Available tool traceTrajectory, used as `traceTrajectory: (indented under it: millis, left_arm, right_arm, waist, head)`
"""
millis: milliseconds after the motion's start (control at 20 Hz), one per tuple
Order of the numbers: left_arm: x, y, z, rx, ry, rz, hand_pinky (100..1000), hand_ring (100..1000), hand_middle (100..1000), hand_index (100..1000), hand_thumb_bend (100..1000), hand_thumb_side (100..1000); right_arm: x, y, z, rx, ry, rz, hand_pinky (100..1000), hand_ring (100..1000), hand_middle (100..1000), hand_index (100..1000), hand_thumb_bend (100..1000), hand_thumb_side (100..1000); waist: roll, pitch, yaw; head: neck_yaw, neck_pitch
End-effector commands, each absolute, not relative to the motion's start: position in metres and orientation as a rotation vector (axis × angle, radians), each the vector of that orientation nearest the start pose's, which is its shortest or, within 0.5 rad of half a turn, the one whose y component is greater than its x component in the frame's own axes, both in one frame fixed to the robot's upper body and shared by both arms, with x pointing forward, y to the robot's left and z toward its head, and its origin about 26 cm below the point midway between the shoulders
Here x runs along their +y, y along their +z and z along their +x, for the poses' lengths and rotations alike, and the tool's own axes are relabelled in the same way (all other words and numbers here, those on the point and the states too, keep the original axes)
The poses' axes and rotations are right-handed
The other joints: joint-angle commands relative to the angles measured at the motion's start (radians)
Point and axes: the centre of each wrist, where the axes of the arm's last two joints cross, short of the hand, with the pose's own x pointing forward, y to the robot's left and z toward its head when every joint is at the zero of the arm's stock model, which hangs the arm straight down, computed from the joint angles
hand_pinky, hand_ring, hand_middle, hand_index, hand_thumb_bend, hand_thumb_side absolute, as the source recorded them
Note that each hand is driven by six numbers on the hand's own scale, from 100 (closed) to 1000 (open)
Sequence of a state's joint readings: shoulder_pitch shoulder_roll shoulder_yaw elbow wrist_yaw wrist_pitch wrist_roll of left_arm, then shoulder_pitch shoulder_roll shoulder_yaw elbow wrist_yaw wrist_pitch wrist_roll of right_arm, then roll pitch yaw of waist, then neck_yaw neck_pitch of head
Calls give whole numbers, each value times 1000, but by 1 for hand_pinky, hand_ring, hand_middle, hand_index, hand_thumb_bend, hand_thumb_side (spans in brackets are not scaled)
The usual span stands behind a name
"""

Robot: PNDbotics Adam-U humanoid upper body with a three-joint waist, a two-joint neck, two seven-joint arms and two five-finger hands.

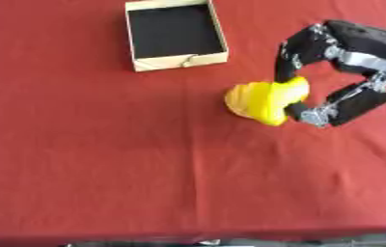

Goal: Pick up objects on the table and place them in the box.

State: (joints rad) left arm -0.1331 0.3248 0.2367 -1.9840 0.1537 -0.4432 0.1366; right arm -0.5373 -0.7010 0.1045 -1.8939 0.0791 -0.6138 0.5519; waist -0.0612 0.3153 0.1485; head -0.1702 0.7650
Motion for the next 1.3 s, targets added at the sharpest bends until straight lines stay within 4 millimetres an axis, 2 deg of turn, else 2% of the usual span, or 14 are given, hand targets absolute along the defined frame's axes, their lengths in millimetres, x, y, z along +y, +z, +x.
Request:
traceTrajectory:
  millis: [50, 300, 500, 700, 900, 950, 1000, 1300]
  left_arm:
    - [334, 178, 275, -2627, -7, 281, 865, 778, 751, 856, 121, 717]
    - [331, 181, 277, -2636, -23, 246, 866, 778, 751, 857, 120, 716]
    - [328, 184, 280, -2652, -33, 217, 866, 779, 751, 857, 120, 716]
    - [323, 192, 283, -2683, -45, 178, 866, 779, 751, 857, 121, 715]
    - [319, 197, 286, -2705, -53, 146, 866, 779, 750, 857, 120, 716]
    - [318, 197, 287, -2709, -55, 141, 866, 778, 751, 857, 108, 720]
    - [318, 198, 287, -2712, -55, 136, 866, 778, 750, 857, 119, 717]
    - [315, 201, 289, -2723, -59, 113, 867, 778, 751, 856, 120, 719]
  right_arm:
    - [-284, 300, 333, 2544, -1966, 263, 498, 527, 375, 577, 100, 234]
    - [-294, 315, 382, 2617, -2020, 298, 510, 535, 372, 576, 100, 238]
    - [-303, 310, 423, 2672, -2073, 351, 522, 545, 379, 584, 100, 232]
    - [-311, 296, 452, 2730, -2071, 439, 526, 549, 377, 584, 100, 244]
    - [-320, 290, 467, 2783, -2030, 560, 526, 549, 380, 587, 100, 242]
    - [-322, 288, 470, 2786, -2025, 593, 526, 549, 381, 588, 100, 158]
    - [-324, 287, 472, 2785, -2024, 627, 526, 550, 383, 590, 100, 231]
    - [-329, 273, 482, 2722, -2059, 799, 547, 568, 417, 625, 100, 211]
  waist:
    - [5, -22, 9]
    - [-1, -22, 49]
    - [-8, -9, 83]
    - [-13, 12, 108]
    - [-21, 32, 142]
    - [-23, 36, 149]
    - [-26, 41, 157]
    - [-37, 67, 180]
  head:
    - [-15, 5]
    - [-49, 5]
    - [-80, -7]
    - [-129, -36]
    - [-156, -65]
    - [-161, -70]
    - [-166, -75]
    - [-181, -94]
